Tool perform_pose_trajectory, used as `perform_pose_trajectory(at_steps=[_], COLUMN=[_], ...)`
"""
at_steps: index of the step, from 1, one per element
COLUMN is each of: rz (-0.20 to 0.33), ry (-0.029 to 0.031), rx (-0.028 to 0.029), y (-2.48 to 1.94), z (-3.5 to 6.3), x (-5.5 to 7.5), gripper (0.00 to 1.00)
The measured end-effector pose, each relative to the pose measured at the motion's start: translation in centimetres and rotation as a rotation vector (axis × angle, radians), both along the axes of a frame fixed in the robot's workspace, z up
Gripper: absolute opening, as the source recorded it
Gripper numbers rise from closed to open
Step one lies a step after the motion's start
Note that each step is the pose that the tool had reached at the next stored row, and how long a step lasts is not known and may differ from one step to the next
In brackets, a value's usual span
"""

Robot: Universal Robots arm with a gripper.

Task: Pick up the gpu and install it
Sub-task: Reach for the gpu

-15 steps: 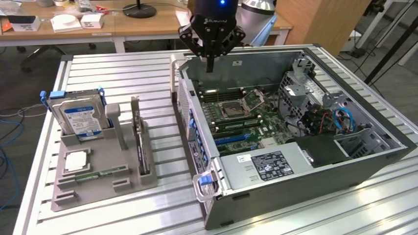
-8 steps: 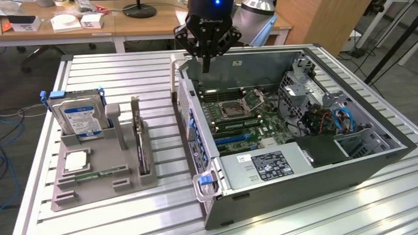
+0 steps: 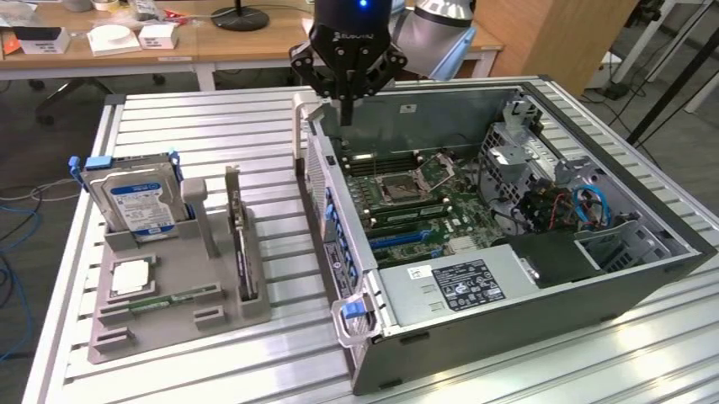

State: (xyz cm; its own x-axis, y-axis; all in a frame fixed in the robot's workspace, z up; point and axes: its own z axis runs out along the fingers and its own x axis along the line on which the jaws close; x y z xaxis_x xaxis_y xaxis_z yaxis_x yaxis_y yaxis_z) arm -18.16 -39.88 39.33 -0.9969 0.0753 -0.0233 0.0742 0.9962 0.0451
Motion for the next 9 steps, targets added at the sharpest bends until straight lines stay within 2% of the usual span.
perform_pose_trajectory(at_steps=[9], rz=[0.0], ry=[0.0], rx=[0.0], y=[-0.05], z=[0.0], x=[-1.3], gripper=[0.11])
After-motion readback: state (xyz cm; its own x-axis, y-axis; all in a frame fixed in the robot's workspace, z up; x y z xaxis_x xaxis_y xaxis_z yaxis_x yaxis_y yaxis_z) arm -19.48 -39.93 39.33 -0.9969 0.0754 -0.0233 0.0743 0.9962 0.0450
